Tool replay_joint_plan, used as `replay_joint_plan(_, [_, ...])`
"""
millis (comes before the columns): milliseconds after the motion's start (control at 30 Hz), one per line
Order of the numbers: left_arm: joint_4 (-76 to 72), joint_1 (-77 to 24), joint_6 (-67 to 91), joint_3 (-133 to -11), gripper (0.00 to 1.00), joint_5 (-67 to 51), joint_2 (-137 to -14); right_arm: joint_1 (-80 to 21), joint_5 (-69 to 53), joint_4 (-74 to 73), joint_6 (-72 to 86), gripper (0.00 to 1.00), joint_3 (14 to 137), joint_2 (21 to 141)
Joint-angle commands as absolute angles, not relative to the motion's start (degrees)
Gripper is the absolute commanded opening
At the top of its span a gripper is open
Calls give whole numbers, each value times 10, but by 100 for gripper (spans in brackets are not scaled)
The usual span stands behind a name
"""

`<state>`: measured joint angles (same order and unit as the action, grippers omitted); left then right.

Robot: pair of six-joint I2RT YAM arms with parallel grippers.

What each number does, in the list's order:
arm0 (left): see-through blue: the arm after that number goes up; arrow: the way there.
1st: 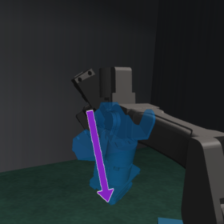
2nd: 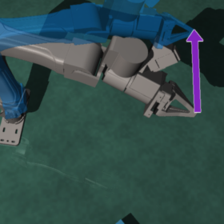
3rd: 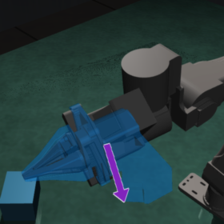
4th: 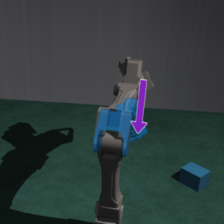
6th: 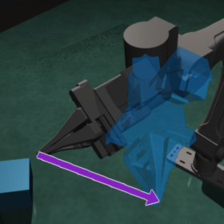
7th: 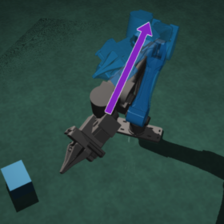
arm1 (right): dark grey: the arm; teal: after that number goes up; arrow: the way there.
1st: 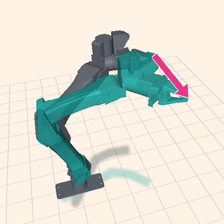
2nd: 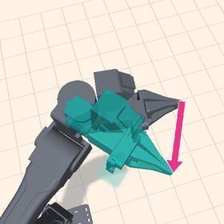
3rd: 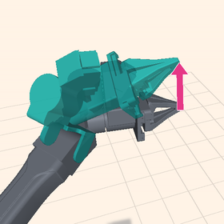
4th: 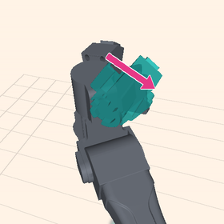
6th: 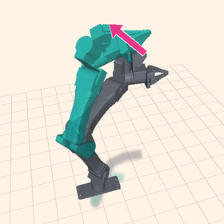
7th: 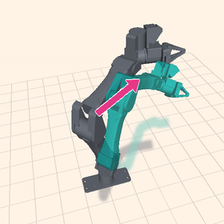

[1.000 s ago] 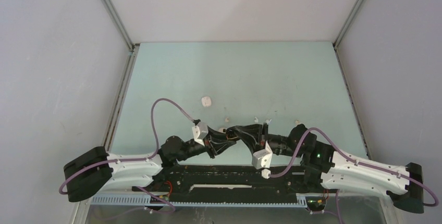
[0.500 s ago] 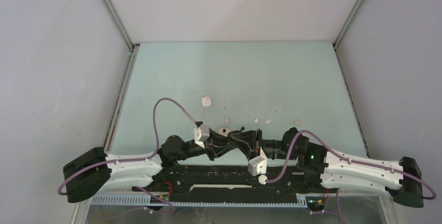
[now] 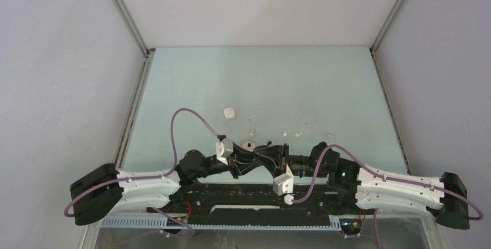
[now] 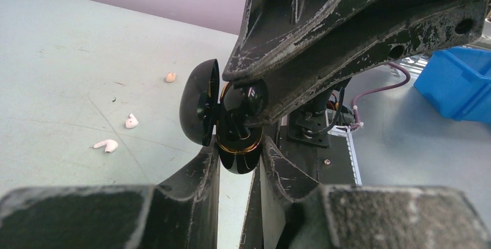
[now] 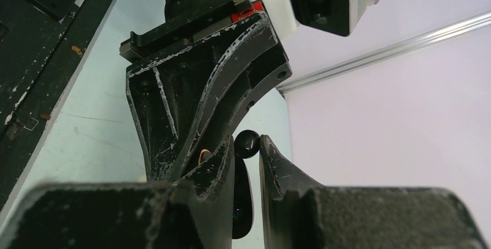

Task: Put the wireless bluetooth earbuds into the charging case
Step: Place the earbud in the charging case.

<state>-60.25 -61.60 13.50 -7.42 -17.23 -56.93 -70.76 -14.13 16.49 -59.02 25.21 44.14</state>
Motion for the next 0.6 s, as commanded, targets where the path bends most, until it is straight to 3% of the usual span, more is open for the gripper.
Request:
replay_joint_plan(0, [-620, -618, 122, -92, 0, -179, -558, -711, -136, 189, -600, 0, 252, 441])
replay_joint_plan(567, [-620, -618, 119, -82, 0, -168, -546, -710, -136, 164, -629, 0, 251, 451])
